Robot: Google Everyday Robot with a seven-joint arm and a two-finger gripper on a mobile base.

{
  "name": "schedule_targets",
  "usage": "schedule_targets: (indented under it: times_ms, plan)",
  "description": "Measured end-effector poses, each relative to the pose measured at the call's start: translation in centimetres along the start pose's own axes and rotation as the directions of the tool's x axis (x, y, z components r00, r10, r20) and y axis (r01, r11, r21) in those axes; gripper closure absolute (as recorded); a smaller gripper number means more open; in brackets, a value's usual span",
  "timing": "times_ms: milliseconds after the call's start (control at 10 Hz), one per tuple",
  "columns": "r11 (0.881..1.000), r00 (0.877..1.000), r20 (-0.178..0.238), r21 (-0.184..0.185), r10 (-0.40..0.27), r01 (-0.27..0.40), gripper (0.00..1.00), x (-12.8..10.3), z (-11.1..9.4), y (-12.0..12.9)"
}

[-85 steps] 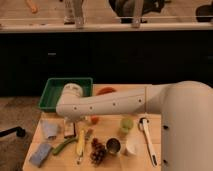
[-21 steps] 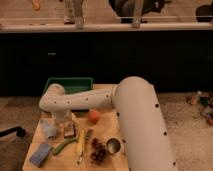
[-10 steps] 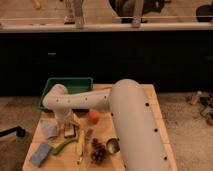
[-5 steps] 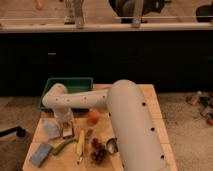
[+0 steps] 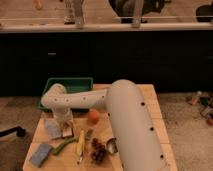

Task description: Wipe table surface with eraser

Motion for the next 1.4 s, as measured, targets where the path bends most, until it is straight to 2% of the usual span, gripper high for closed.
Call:
schedule_targets:
  times_ms: [600, 1000, 1400]
  plan:
    - [0.999, 0.999, -0.037, -0.029, -0.026, 0.025, 1.0, -0.4, -1.3, -0.4]
    - [0.999, 0.996, -0.071, -0.016, -0.046, 0.045, 1.0, -1.0, -2.7, -1.3]
    - [0.999, 0.992, -0.113, 0.003, -0.047, 0.048, 1.0, -1.3, -4.5, -1.1]
